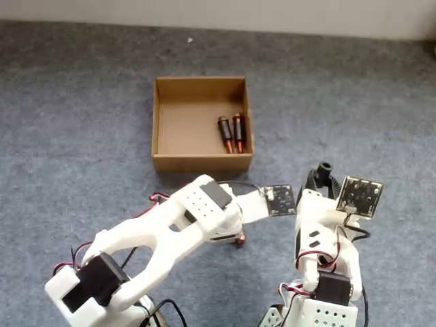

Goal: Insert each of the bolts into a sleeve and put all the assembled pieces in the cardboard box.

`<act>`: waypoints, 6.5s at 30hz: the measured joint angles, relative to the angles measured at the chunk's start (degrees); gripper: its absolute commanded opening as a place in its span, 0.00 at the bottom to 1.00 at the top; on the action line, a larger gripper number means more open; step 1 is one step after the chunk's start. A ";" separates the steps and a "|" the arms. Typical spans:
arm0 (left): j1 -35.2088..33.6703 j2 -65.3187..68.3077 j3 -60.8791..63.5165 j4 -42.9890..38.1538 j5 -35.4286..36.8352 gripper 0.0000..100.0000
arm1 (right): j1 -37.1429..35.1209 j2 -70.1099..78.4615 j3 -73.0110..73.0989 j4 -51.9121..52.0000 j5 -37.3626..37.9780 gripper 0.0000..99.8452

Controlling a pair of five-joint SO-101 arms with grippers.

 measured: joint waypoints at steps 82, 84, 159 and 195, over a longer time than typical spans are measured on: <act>-7.47 -27.69 -4.04 12.92 11.16 0.00 | 8.26 0.00 0.00 0.00 -0.18 0.01; -8.26 -31.38 -4.04 13.01 13.36 0.00 | 5.63 0.00 0.00 0.00 -0.18 0.01; -19.34 -99.69 40.09 -24.70 61.63 0.00 | -47.21 0.09 6.07 -20.22 10.02 0.01; -12.40 -100.22 40.53 -1.05 44.04 0.25 | -45.19 0.26 6.07 -20.04 10.20 0.01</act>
